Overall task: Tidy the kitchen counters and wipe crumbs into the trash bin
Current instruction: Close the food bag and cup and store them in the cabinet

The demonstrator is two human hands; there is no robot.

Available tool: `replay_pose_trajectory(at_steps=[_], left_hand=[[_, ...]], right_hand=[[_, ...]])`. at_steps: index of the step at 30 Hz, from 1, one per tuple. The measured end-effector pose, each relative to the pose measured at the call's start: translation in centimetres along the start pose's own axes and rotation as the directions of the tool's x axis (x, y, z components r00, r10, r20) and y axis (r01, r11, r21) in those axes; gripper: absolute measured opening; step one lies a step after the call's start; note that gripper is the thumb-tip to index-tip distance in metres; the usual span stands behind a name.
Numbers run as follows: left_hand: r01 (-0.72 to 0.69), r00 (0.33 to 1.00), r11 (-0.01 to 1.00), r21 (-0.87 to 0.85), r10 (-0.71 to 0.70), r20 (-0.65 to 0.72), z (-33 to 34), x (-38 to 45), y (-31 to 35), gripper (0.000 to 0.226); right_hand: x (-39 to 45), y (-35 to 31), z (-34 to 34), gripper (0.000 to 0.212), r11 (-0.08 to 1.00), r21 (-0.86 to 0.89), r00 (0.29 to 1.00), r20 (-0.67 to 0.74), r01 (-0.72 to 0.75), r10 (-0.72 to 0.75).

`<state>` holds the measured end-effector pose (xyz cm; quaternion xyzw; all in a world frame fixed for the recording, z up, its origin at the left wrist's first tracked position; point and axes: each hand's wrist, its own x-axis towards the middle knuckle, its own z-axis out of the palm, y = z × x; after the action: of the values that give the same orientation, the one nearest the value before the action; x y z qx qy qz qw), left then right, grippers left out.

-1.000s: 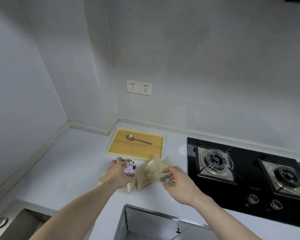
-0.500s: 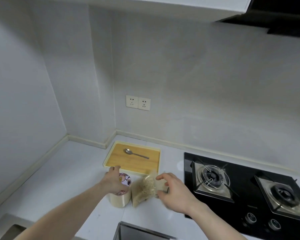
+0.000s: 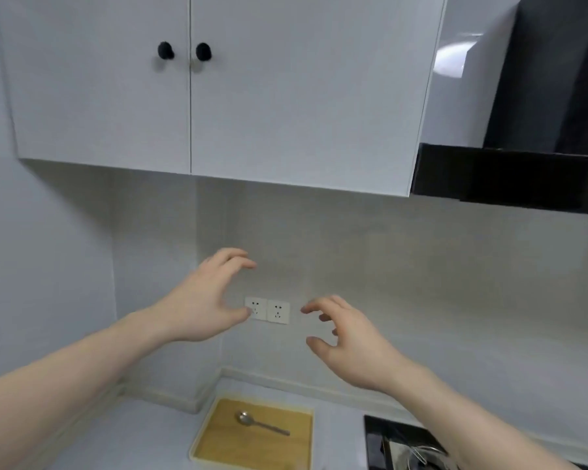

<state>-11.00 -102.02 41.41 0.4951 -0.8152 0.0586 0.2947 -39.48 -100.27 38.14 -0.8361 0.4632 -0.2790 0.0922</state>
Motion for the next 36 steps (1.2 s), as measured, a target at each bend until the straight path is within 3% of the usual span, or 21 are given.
replay_pose_trajectory(at_steps=[5, 11, 17, 24, 31, 36], left_hand=[[-0.061, 0.985, 0.987, 0.146, 0.084, -0.151, -8.8, 4.5, 1.0, 0.070], [-0.010, 0.964, 0.914, 0.405, 0.117, -0.239, -16.1, 9.5, 0.4, 0.071], [0.121, 0.962, 0.863, 0.490, 0.018, -0.271, -21.0, 14.8, -0.8, 0.085], [0.282, 0.938, 0.827, 0.486, -0.133, -0.319, -23.4, 18.6, -0.9, 0.093], [0.290, 0.914, 0.804, 0.519, -0.073, -0.398, -23.2, 20.1, -0.2, 0.056], [0.321, 0.908, 0.780, 0.537, -0.093, -0.408, -23.3, 20.5, 0.1, 0.052]], right_hand=[[3.7, -5.2, -8.4, 0.039, 0.982, -0.088, 0.965, -0.192, 0.167, -0.181], [7.0, -9.0, -14.5, 0.046, 0.950, -0.211, 0.908, -0.305, 0.228, -0.286], [11.4, -10.5, -18.3, 0.060, 0.908, -0.393, 0.858, -0.407, 0.145, -0.313], [15.1, -9.3, -19.8, 0.078, 0.830, -0.554, 0.892, -0.406, -0.070, -0.196], [16.5, -7.2, -18.1, 0.105, 0.661, -0.730, 0.908, -0.379, -0.173, -0.180], [16.8, -6.3, -17.3, 0.124, 0.628, -0.753, 0.898, -0.395, -0.195, -0.194]])
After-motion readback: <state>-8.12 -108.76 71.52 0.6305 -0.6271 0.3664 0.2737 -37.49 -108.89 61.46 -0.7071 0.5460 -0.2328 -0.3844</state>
